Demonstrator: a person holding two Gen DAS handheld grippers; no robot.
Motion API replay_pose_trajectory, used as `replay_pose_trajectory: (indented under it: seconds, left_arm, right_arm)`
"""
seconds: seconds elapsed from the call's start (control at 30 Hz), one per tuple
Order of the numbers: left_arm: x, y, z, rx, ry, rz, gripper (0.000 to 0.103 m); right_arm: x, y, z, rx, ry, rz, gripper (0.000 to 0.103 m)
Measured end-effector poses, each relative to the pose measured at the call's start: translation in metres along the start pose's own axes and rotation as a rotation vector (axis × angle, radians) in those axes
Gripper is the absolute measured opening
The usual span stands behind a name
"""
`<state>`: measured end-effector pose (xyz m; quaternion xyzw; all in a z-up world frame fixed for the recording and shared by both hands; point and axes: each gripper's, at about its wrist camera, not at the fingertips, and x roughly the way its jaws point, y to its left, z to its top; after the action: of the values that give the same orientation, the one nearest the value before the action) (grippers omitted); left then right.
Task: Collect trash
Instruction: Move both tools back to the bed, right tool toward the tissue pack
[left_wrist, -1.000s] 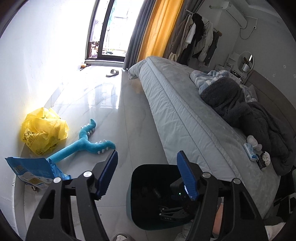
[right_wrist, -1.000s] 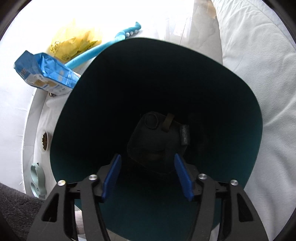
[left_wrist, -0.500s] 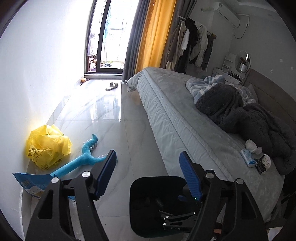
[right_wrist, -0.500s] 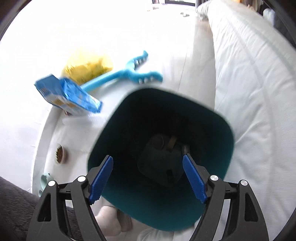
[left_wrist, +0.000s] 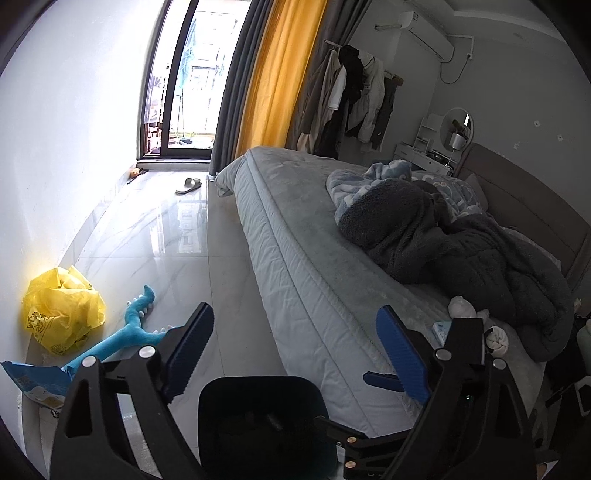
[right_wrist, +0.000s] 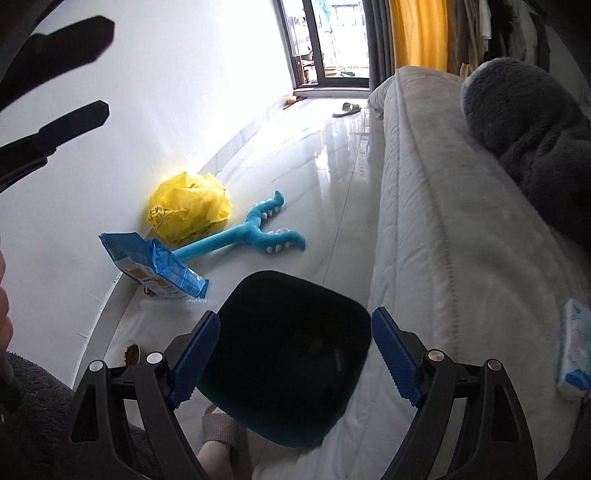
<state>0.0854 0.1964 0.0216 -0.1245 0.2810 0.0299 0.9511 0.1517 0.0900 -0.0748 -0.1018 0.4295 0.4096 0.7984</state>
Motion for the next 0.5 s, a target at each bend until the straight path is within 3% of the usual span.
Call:
replay_pose_trajectory:
  seconds: [0.23, 0.5]
  left_arm:
    - [0.016, -0.028, 0.003, 0.028, 0.004, -0.019, 0.093]
    - [0.037, -0.052, 0.005, 0.044, 0.022, -0.045, 0.094]
  right_arm:
    - [-0.042, -0.046, -0.001, 0.025, -0.082, -0.081, 0.091]
    - [-0.066, -0.086, -0.020, 0.080, -0.112, -0.153, 0.092]
